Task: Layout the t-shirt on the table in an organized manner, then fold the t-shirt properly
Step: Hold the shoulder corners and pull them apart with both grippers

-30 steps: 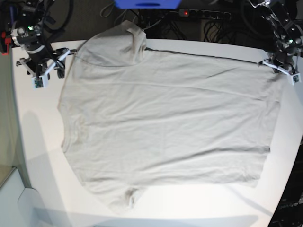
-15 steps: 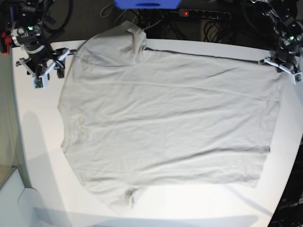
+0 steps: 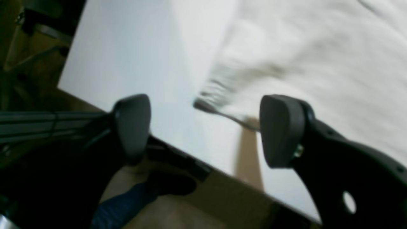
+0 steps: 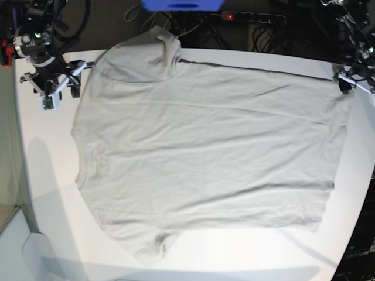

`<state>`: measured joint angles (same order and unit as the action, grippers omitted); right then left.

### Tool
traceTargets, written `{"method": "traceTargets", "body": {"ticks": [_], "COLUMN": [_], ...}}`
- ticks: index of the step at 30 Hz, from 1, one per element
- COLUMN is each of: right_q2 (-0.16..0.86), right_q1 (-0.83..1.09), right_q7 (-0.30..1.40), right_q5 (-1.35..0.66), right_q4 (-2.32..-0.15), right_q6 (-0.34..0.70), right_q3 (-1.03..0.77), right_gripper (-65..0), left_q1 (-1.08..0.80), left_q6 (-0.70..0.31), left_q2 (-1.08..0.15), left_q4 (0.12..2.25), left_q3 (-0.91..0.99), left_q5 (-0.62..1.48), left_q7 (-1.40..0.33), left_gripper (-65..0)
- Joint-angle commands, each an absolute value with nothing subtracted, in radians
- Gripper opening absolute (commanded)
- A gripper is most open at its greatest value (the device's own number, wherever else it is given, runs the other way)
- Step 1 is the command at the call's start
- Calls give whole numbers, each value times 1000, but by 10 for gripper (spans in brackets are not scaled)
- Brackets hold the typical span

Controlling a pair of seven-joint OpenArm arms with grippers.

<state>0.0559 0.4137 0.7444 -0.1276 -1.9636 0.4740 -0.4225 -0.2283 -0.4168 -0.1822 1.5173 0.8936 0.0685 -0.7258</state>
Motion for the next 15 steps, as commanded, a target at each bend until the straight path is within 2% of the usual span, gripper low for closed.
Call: {"method": "traceTargets", "body": {"ticks": [1,15], "right_q2": [70,71], "right_q1": [414,414], "right_q7": [723,723], "right_q5": [-133,-133], "right_q4": [-1982,-1982], "right_q6": [467,467], "right_q3": [-429,-429], "right_gripper": [-354,-354], "left_q1": [-213,-137], "left_q6": [-418,-418], "left_q2": [-214,-225], "left_q4": [1520,1374], "left_q3": [895,888], "left_q5": [79,70], "left_q7": [-705,-704], "left_gripper": [-129,-129]}}
